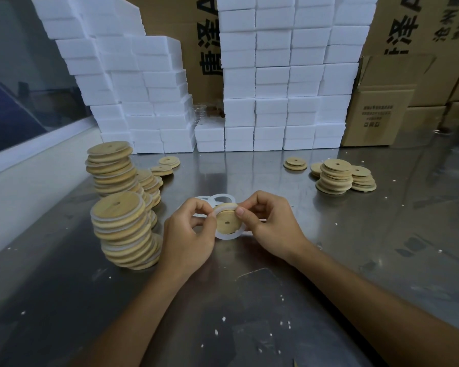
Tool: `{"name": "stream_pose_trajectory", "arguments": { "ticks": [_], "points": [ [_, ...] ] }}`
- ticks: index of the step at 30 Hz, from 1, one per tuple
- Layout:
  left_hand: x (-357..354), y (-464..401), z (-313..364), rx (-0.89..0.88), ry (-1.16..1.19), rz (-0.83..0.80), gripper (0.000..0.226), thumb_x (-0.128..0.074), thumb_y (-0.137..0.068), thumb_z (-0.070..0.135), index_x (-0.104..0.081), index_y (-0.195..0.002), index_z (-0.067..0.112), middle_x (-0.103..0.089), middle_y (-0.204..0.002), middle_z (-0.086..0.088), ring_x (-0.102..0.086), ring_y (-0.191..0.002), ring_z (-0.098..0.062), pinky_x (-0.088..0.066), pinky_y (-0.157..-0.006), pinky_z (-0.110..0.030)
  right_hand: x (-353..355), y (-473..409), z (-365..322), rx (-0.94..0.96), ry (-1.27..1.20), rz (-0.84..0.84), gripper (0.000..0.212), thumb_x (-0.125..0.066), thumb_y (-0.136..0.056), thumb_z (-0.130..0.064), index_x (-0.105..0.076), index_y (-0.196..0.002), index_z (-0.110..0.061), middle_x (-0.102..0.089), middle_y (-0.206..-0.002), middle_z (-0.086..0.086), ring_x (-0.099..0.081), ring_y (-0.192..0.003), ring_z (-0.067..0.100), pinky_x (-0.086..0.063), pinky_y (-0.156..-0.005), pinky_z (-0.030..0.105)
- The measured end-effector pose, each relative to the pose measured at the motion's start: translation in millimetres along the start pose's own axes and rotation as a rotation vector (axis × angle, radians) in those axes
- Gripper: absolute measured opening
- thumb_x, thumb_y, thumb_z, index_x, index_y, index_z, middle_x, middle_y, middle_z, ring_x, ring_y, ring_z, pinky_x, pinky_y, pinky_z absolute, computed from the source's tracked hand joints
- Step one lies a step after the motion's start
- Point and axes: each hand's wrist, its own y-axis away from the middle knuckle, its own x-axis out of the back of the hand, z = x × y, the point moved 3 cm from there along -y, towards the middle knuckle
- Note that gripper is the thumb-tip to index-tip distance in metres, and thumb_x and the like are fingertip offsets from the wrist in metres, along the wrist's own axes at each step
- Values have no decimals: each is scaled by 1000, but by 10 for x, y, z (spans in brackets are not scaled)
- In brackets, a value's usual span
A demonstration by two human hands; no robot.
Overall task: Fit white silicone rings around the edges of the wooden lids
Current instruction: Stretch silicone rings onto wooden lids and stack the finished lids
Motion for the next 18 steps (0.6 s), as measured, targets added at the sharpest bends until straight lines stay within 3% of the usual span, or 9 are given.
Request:
{"name": "stream_pose_trajectory", "arguments": {
  "ticks": [7,12,18],
  "points": [
    [3,-7,-1,-39,-23,1,24,-64,-90,5,-59,-79,26,-66,-82,15,-69,-75,-10,-51,-63,-16,1,-3,-3,25,7,-16,10,-69,-90,-8,-66,-82,-13,-74,-83,9,-72,-80,21,-60,-78,40],
    [-2,-12,-62,27,40,-18,27,-63,-92,5,-59,-77,28,-68,-84,10,-71,-80,-19,-59,-69,-52,5,-1,3,28,-11,-25,10,-70,-90,-8,-67,-82,-13,-74,-84,11,-72,-80,22,-61,-76,43],
    [3,-17,-75,61,63,-33,28,-62,-91,4,-60,-76,28,-69,-84,7,-71,-81,-20,-58,-70,-55,14,2,9,19,-50,-28,5,-70,-89,-7,-68,-85,-5,-75,-85,14,-73,-81,25,-61,-75,44]
  ]
}}
